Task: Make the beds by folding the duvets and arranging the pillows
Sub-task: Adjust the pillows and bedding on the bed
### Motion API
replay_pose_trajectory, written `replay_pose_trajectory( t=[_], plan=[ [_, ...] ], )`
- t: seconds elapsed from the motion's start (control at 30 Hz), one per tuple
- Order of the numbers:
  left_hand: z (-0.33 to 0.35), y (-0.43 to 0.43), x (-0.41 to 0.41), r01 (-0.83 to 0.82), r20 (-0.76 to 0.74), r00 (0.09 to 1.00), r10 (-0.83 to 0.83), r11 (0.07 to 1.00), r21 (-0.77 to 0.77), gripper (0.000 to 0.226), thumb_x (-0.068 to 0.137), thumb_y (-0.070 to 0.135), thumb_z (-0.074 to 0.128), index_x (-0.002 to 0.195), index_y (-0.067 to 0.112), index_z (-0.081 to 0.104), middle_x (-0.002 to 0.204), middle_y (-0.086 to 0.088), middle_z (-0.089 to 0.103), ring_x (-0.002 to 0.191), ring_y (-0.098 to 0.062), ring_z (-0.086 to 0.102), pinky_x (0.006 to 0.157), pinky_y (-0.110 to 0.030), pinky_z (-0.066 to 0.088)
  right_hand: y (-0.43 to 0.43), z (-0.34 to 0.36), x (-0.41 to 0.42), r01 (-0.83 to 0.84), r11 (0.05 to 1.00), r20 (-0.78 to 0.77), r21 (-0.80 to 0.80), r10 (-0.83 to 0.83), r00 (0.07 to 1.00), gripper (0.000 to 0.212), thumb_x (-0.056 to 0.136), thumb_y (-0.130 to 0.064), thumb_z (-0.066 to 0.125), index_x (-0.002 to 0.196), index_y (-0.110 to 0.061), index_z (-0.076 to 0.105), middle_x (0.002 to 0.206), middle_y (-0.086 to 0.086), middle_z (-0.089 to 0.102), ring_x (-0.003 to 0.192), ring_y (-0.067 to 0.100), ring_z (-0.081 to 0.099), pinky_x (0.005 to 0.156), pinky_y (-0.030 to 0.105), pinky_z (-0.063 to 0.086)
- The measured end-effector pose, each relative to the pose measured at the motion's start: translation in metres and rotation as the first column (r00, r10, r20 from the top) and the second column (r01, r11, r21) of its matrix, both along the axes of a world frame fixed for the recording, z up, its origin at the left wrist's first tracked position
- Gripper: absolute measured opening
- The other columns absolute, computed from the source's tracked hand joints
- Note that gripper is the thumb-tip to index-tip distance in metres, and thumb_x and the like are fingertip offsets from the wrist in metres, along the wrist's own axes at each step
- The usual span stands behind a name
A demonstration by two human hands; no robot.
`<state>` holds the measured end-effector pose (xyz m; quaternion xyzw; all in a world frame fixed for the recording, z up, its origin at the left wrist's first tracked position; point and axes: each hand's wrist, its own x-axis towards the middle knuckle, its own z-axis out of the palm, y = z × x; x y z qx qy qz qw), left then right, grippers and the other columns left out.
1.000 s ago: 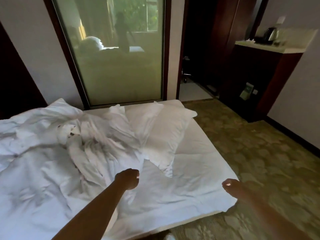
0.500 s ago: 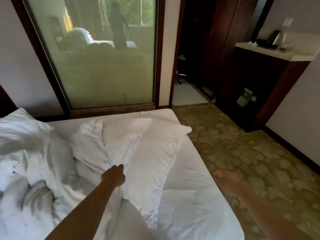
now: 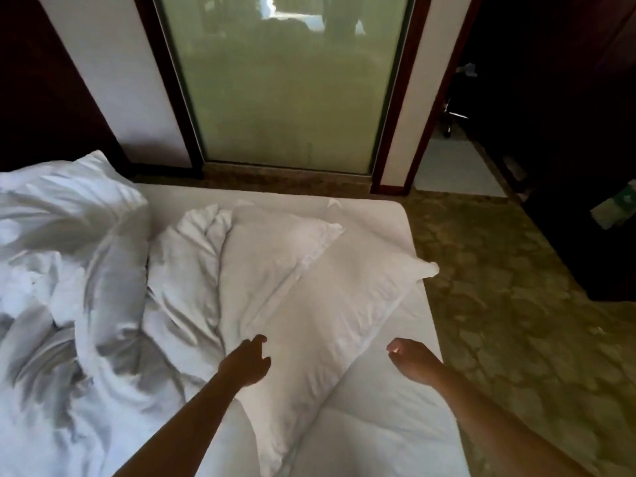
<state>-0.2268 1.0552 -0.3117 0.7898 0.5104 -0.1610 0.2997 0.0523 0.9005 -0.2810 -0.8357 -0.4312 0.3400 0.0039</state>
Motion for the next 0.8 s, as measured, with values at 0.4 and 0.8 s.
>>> replay_pose_trajectory(
  t=[0.4,0.8],
  plan=[
    [-0.154,-0.036,0.089,-0.232,-0.092,0.963,0.253,0.953,0.193,0.091,0.078,0.048,0.069,0.148,0.035,0.013,0.153,-0.015,0.021,0.133,-0.038,0.034,0.085,-0.05,0.053,0.097,-0.177,0.019,0.035,0.993,-0.094,0.112,-0.025,0.995,0.072,0.085,-0.073,0.017,0.145,-0.043,-0.01,0.125,0.014,0.045,0.101,0.031,0.061,0.084,0.035,0.049],
    [-0.208,0.014,0.087,0.08,-0.076,0.996,-0.049,0.872,0.484,0.048,0.047,0.028,0.092,0.083,0.018,0.062,0.063,0.0,0.063,0.053,-0.023,0.063,0.026,-0.024,0.038,0.13,-0.232,0.005,0.528,0.838,-0.429,0.14,-0.429,0.795,0.1,0.085,-0.037,0.065,0.14,-0.041,-0.018,0.137,0.034,0.037,0.114,0.046,0.051,0.095,0.037,0.042]
  ],
)
